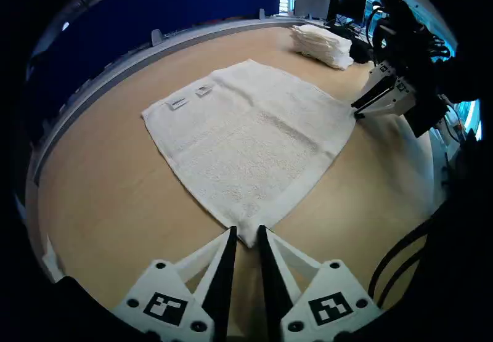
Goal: Fold towel
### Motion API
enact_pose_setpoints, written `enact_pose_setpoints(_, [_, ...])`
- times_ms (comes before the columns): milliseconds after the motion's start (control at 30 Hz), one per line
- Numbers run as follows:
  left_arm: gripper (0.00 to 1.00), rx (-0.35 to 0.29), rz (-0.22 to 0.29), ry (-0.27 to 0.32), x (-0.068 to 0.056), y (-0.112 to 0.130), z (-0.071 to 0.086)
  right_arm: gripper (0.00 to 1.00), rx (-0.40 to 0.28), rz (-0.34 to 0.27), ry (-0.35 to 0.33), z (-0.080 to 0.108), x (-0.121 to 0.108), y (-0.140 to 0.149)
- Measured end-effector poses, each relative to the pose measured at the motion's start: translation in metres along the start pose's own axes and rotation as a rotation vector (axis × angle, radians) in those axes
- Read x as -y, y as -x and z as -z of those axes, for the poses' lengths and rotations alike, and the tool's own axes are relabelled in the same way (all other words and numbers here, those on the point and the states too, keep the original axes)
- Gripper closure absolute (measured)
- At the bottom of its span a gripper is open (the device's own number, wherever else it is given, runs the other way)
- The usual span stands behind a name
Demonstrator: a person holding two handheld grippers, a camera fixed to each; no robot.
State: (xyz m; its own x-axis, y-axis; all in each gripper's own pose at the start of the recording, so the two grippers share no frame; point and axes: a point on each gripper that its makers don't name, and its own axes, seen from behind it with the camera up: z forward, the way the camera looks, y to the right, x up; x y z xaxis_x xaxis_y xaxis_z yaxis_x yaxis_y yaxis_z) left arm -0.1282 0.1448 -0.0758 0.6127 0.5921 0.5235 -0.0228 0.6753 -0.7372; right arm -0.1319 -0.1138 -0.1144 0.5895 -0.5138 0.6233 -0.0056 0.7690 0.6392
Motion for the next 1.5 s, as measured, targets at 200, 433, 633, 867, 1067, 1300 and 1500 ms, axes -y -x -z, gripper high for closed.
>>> enact_pose_setpoints(200, [0.79, 0.005, -0.007, -0.002, -0.001, 0.0, 0.001, 0.82, 0.003, 0.009, 0.009, 0.0, -0.001, 0.001])
enact_pose_setpoints(433, [0.87, 0.01, 0.015, 0.002, -0.001, -0.001, 0.002, 0.83, -0.007, 0.005, 0.011, 0.002, -0.004, -0.003])
enact_pose_setpoints(633, [0.9, 0.01, 0.027, 0.003, -0.002, -0.001, 0.004, 0.83, -0.01, 0.006, 0.008, 0.004, -0.003, -0.006])
enact_pose_setpoints(867, [0.9, -0.003, 0.048, 0.006, -0.004, -0.006, 0.008, 0.83, -0.017, 0.0, 0.005, 0.008, -0.005, -0.011])
enact_pose_setpoints(1067, [0.91, -0.018, 0.066, -0.001, -0.005, -0.013, 0.016, 0.83, -0.032, -0.006, 0.001, 0.019, -0.005, -0.02])
enact_pose_setpoints(1300, [0.91, -0.031, 0.105, -0.008, -0.01, -0.022, 0.035, 0.83, -0.037, -0.001, -0.009, 0.036, -0.001, -0.027])
enact_pose_setpoints(1500, [0.91, -0.034, 0.139, -0.009, -0.018, -0.027, 0.055, 0.83, -0.034, 0.008, -0.016, 0.055, 0.005, -0.033])
